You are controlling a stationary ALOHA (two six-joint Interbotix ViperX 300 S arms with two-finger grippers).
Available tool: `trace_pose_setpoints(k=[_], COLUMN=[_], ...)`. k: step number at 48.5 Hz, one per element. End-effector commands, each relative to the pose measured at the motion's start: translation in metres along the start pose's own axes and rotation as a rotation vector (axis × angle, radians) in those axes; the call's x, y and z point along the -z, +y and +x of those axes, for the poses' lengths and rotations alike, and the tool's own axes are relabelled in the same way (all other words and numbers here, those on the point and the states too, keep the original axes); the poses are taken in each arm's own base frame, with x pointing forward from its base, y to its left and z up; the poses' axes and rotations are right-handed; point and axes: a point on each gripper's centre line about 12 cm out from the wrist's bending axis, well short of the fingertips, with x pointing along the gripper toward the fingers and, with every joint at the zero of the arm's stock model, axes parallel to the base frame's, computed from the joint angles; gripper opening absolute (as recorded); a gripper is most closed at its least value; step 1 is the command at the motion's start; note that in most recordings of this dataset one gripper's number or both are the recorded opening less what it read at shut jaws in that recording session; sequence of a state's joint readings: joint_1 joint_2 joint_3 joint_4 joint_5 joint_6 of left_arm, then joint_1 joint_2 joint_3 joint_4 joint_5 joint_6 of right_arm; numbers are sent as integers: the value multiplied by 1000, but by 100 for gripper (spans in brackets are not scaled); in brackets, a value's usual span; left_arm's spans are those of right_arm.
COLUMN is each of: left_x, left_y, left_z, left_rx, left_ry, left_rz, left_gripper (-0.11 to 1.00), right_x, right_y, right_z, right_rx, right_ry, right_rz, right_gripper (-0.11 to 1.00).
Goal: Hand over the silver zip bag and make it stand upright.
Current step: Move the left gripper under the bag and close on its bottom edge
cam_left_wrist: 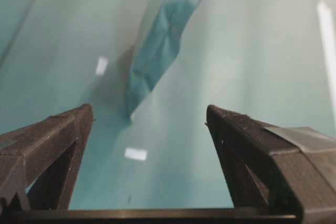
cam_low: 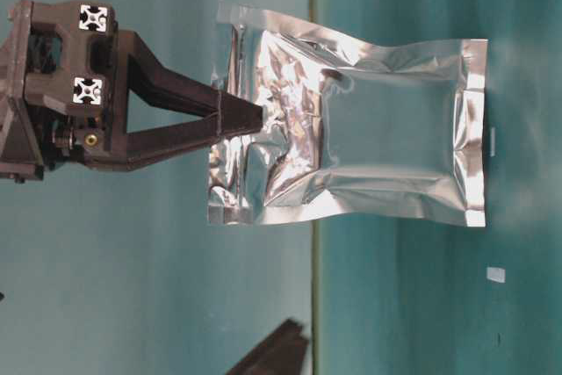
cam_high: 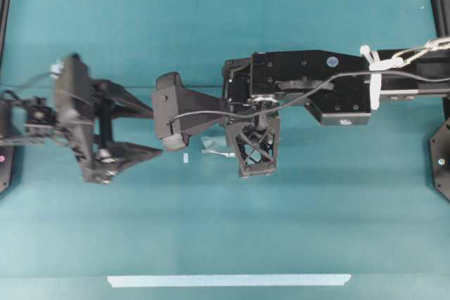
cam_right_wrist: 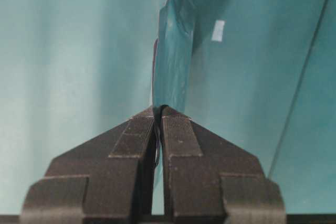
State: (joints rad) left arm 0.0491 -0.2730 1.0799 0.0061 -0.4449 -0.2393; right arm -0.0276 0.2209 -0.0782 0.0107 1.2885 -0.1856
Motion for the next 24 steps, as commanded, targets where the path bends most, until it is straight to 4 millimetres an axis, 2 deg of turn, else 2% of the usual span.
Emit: trace_pose_setpoints(k=[1,24], left_x=[-4,10], left_y=[-2,0], left_z=[9,55], left_rx=[12,24], left_ry=[-29,-67], left_rz=[3,-8], left_gripper=[94,95], right_x=[-1,0], right_y=[2,2], right_z=[-5,-4], right_rx=[1,-2], right_ry=[-15,-11], right_rz=[6,8], right_gripper=[4,4])
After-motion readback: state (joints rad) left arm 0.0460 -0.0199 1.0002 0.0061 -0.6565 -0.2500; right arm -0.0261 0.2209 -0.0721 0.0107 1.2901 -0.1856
